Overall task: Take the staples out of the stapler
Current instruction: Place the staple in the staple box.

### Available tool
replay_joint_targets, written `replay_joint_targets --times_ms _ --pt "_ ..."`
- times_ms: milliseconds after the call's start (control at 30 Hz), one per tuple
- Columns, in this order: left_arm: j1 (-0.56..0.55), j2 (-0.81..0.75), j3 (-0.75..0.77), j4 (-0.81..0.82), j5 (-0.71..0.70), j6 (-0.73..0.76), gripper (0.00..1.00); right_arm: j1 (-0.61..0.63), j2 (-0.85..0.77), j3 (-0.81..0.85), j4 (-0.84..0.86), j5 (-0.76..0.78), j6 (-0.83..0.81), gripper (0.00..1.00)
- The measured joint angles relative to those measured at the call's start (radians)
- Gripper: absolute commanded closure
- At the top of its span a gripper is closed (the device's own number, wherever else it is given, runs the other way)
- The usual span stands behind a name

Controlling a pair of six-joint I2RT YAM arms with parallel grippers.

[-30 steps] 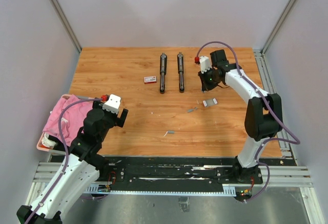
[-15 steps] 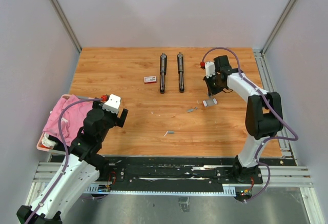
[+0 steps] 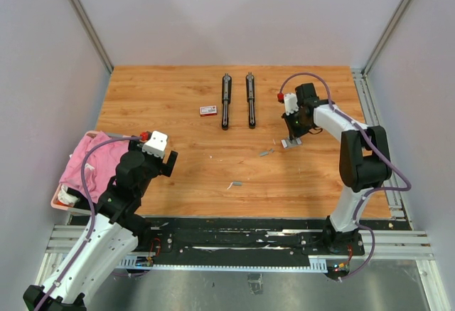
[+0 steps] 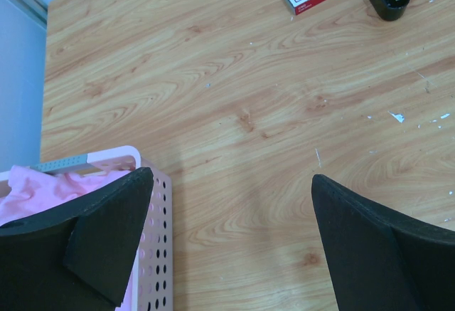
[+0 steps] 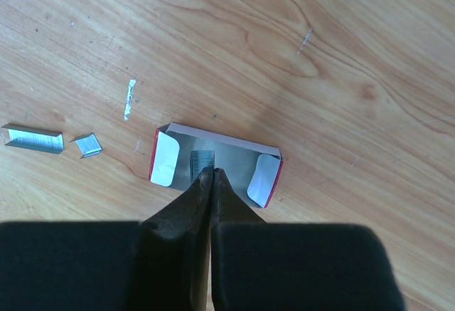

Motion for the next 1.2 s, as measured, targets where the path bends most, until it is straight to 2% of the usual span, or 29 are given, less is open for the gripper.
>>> replay_joint_targets --times_ms 1200 --pt "0.000 0.000 0.000 0.000 0.000 0.000 0.02 0.001 0.060 -0.004 0.014 -0.005 0.028 0.99"
